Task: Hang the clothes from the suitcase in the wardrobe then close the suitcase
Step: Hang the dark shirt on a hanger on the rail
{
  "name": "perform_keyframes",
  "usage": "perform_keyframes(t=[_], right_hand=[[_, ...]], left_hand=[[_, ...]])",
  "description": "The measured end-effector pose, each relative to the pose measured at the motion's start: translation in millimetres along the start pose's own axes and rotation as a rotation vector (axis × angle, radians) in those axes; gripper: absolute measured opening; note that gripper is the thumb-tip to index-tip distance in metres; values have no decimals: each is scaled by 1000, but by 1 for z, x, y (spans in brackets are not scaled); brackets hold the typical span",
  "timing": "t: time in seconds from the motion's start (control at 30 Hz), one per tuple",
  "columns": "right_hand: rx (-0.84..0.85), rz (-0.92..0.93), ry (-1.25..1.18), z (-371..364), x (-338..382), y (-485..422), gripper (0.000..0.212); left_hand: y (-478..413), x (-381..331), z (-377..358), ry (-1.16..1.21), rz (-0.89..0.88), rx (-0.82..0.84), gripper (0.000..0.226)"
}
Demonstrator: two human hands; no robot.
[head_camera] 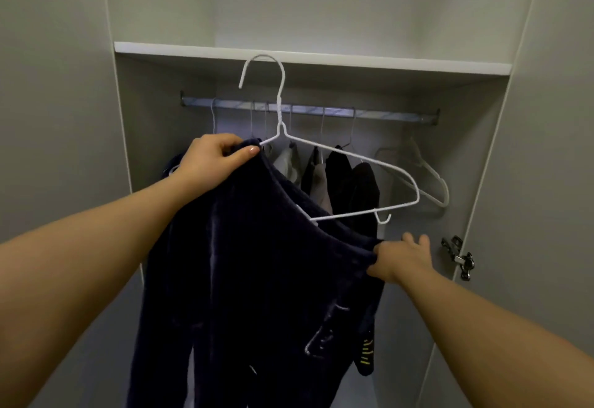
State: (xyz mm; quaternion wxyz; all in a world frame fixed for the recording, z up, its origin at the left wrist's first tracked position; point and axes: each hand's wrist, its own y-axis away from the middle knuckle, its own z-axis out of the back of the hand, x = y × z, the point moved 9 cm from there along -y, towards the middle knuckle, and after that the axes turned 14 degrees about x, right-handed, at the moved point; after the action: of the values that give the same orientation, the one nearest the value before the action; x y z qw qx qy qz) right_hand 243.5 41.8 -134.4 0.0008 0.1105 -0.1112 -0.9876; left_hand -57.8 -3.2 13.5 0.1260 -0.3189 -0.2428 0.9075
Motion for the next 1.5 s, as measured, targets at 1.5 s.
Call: perform_keyframes(t=[1.5], right_hand=[[-459,402,-834,77,2,28,44]], left_hand=[[6,-24,-125,-31,98,592,32]])
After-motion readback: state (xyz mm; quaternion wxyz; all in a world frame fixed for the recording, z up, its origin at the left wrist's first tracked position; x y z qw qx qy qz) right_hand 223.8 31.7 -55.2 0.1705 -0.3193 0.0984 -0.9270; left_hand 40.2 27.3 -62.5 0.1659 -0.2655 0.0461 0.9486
